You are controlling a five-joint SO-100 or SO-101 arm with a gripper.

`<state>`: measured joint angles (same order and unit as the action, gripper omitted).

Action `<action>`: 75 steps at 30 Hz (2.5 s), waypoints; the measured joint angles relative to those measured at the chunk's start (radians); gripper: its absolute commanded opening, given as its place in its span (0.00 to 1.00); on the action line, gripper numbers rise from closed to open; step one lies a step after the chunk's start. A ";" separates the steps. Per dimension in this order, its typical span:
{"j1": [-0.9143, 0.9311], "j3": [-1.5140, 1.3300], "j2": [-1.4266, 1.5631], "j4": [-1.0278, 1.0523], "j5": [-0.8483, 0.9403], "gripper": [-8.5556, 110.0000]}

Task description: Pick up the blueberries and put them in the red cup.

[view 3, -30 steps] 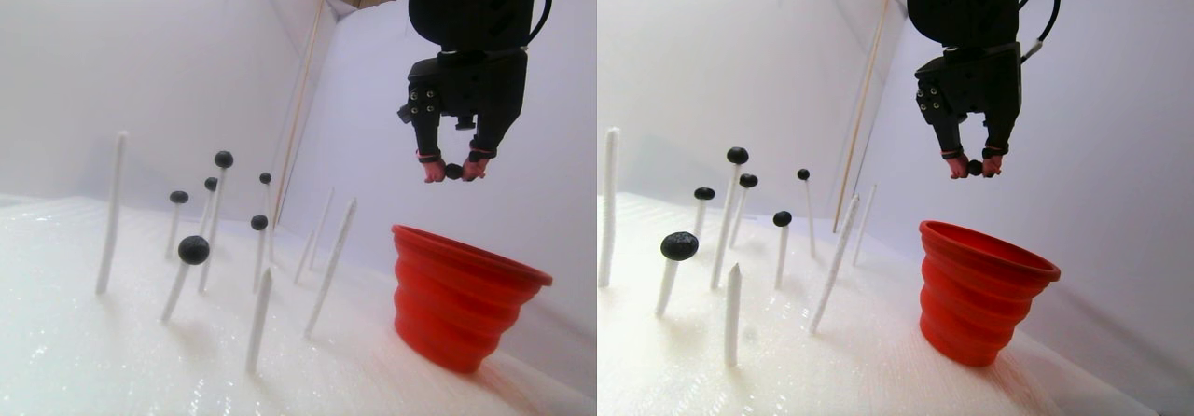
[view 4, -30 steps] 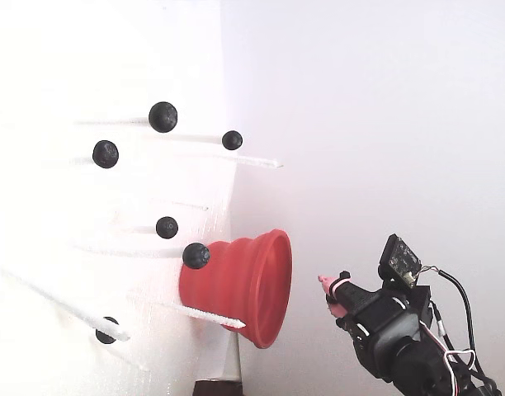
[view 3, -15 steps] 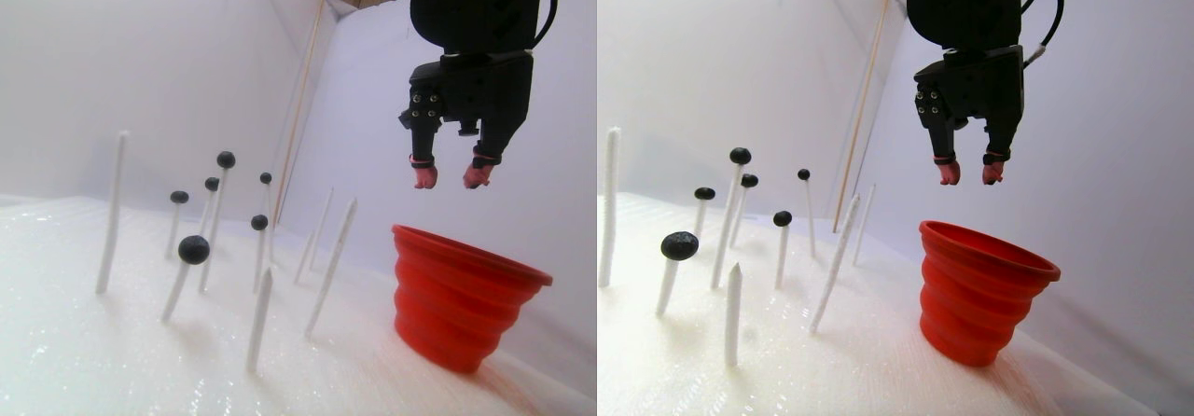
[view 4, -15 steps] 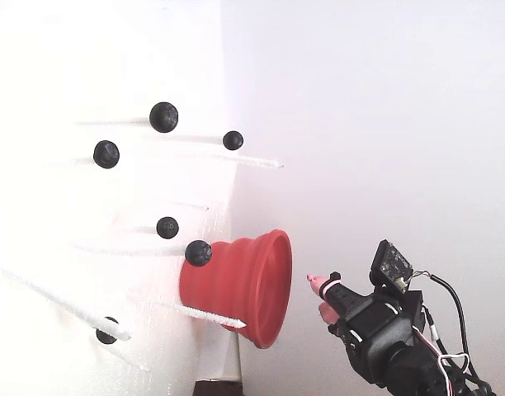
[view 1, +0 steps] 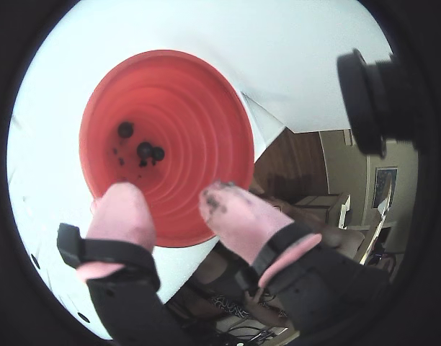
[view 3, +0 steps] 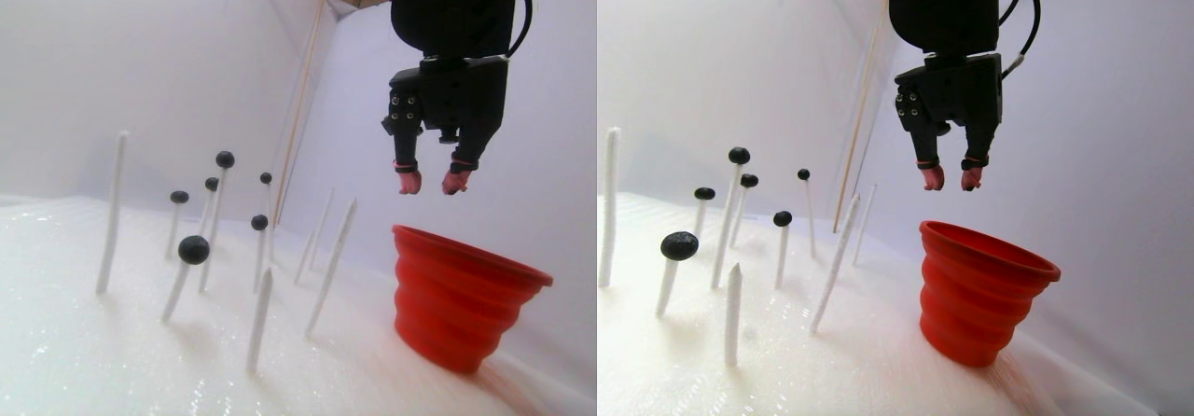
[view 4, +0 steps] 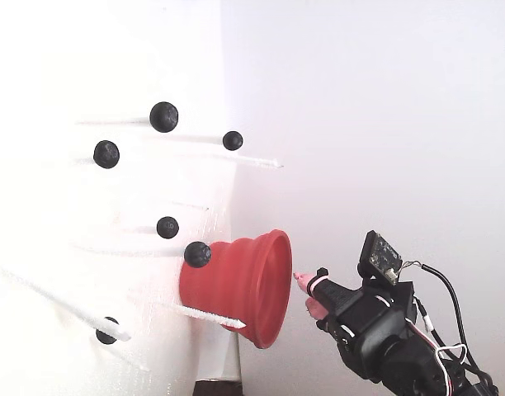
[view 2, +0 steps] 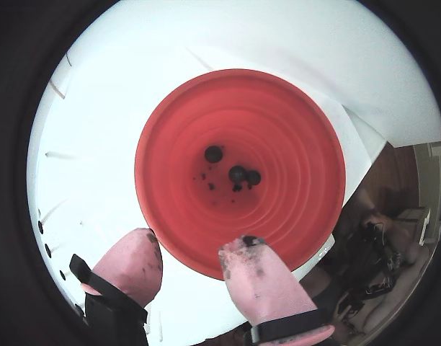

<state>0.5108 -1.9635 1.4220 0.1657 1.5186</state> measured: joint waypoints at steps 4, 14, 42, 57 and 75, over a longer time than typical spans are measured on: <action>-0.026 0.000 0.008 0.015 -0.011 0.20; -0.089 -0.023 0.028 0.048 -0.034 0.20; -0.264 -0.123 0.192 0.166 -0.110 0.20; -0.324 -0.167 0.301 0.221 -0.140 0.20; -0.376 -0.195 0.301 0.232 -0.149 0.21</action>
<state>0.1350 -2.1583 1.7227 0.3973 1.3698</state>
